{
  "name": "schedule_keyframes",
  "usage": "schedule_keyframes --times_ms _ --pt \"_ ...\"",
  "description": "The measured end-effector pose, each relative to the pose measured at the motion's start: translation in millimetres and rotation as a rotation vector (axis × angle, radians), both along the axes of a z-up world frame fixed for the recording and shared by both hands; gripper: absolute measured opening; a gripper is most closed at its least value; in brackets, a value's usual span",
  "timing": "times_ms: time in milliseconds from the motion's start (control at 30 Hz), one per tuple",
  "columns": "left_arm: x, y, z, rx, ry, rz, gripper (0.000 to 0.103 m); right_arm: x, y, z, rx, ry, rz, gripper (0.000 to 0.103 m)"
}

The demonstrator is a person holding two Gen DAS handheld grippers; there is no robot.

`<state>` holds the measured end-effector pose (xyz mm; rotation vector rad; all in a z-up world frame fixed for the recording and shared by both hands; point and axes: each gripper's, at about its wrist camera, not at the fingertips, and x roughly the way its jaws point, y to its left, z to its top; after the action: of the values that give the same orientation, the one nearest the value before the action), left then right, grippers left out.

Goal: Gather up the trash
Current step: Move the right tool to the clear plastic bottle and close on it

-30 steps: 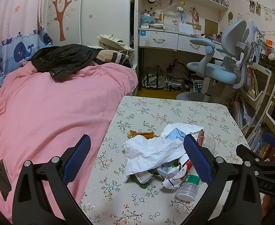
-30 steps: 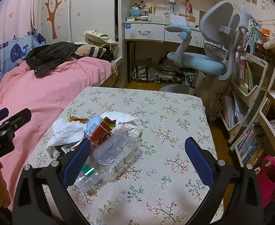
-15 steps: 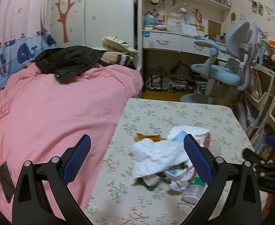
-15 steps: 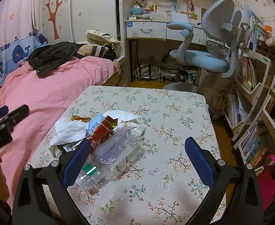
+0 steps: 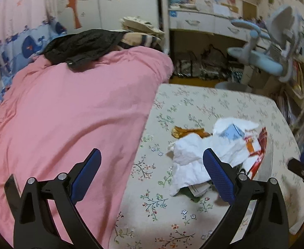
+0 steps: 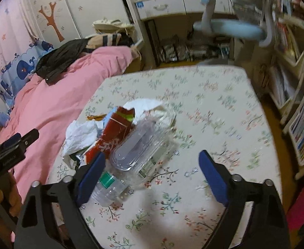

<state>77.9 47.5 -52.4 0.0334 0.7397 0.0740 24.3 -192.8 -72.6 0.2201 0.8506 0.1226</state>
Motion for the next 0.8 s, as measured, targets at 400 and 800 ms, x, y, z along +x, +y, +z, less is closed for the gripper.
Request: schedule_keyframes --times_ms 400,800 --pt "20 -50 -32 0.122 0.046 -0.240 0.093 28 30 -37 0.023 0.109 0.034 0.082" --pt "61 -45 -57 -0.120 0.198 -0.299 0.019 31 26 -42 0.048 0.127 0.105 0.066"
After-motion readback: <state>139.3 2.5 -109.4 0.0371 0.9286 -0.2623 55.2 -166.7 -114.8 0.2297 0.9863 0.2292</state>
